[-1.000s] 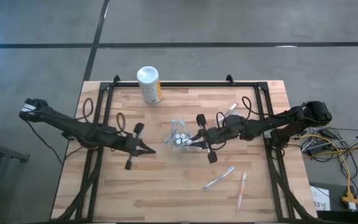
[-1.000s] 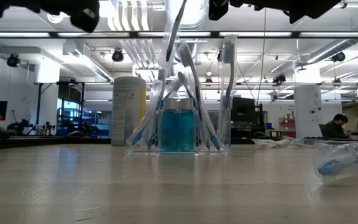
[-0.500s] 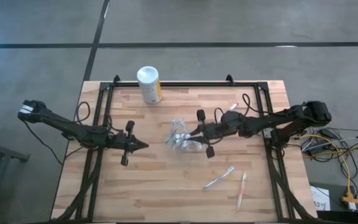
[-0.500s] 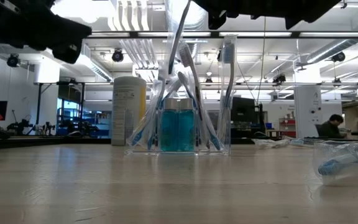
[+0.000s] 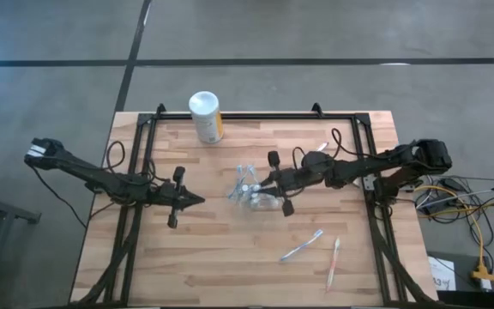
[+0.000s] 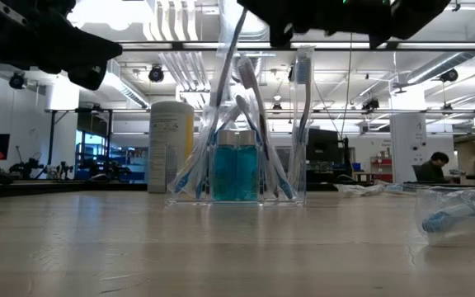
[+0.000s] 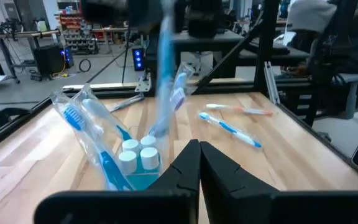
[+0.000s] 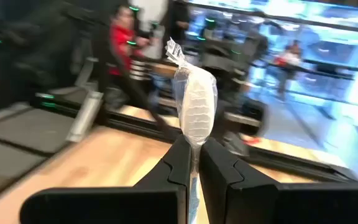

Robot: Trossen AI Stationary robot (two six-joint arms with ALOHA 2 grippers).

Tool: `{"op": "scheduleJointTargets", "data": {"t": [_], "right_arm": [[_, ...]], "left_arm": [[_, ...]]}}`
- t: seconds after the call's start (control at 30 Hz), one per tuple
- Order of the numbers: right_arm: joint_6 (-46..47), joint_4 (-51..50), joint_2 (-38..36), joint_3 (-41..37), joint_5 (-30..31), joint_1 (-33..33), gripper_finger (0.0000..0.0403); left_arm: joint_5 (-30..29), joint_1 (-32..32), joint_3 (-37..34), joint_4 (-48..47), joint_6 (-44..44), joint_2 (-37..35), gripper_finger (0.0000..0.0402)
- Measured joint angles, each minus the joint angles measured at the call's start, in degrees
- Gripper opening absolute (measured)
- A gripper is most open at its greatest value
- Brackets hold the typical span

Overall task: Pick & Place toothbrushing station
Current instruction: Put the blue toothbrush into the transparent organizer

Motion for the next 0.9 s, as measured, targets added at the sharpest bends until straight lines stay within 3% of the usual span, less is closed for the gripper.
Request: {"op": "scheduleJointTargets", "data": {"t": [0.13,0.53,0.67,0.9], "right_arm": [[0.9,2.4,3.6,1.0,5.9,-2.1,0.0013],[6.7,3.2,21.9,15.5,5.6,-3.5,0.0013],[6.6,1.9,22.5,16.1,6.3,-3.6,0.0013],[7.4,1.7,17.2,12.7,11.3,-3.4,0.0013]], "left_arm": [[0.0,0.0,0.0,1.8,-2.6,0.2,0.0009],[-0.1,0.0,0.1,1.8,-1.9,1.3,0.0009],[-0.1,0.0,0.1,1.5,-1.9,1.3,0.0009],[0.3,0.0,0.0,1.3,-3.8,1.4,0.0009]]}}
